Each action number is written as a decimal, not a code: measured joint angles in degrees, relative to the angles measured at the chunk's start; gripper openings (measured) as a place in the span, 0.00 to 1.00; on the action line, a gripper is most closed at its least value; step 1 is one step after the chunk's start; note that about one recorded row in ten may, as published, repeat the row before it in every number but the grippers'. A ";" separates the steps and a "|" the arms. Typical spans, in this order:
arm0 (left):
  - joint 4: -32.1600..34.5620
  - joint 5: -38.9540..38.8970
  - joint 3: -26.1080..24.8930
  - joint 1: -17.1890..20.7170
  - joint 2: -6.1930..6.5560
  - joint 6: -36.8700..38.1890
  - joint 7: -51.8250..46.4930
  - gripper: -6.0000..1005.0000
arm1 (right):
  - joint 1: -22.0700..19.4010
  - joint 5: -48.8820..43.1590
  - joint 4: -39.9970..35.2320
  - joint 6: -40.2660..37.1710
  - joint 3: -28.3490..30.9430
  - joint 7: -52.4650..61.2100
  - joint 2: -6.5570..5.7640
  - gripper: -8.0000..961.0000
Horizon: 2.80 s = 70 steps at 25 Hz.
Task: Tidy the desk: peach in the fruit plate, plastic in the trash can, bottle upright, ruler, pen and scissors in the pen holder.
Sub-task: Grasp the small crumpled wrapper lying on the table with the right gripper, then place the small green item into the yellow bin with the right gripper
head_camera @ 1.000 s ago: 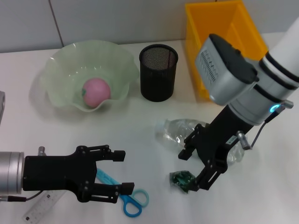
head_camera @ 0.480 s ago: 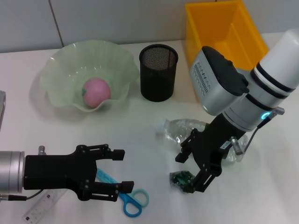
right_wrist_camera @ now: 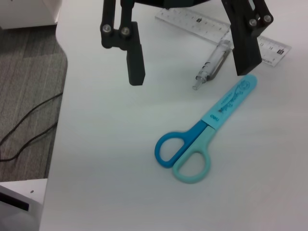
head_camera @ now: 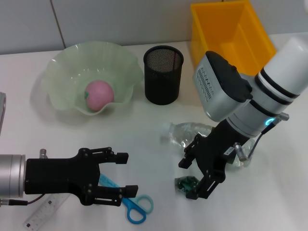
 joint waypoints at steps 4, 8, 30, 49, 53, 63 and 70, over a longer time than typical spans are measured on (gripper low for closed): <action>0.00 0.00 -0.06 0.10 -0.04 0.00 0.24 0.86 | 0.31 0.06 1.06 0.72 0.01 -0.28 0.05 0.82; 0.00 0.00 -0.12 0.21 -0.07 -0.05 0.49 0.86 | 0.40 0.08 1.68 1.32 -0.08 -0.34 0.05 0.82; -1.49 0.00 -0.12 0.10 -0.17 -0.94 2.15 0.86 | 0.99 0.85 5.81 5.18 -1.46 -1.75 0.26 0.66; -1.46 -0.15 -0.21 -0.03 0.07 -0.91 2.11 0.86 | -0.30 5.84 2.70 3.99 5.12 -1.46 -0.07 0.15; -1.31 -0.16 -0.20 -0.08 0.00 -0.96 2.11 0.86 | -2.13 9.92 0.21 2.42 14.34 -2.32 -0.44 0.11; -1.08 -0.05 -0.20 -0.30 -0.17 -1.52 2.11 0.86 | -10.07 29.78 0.58 4.87 33.04 -14.10 -0.45 0.05; -1.08 -0.05 -0.20 -0.69 -0.18 -1.60 2.12 0.86 | -13.49 48.13 10.68 15.17 37.03 -27.60 -0.22 0.04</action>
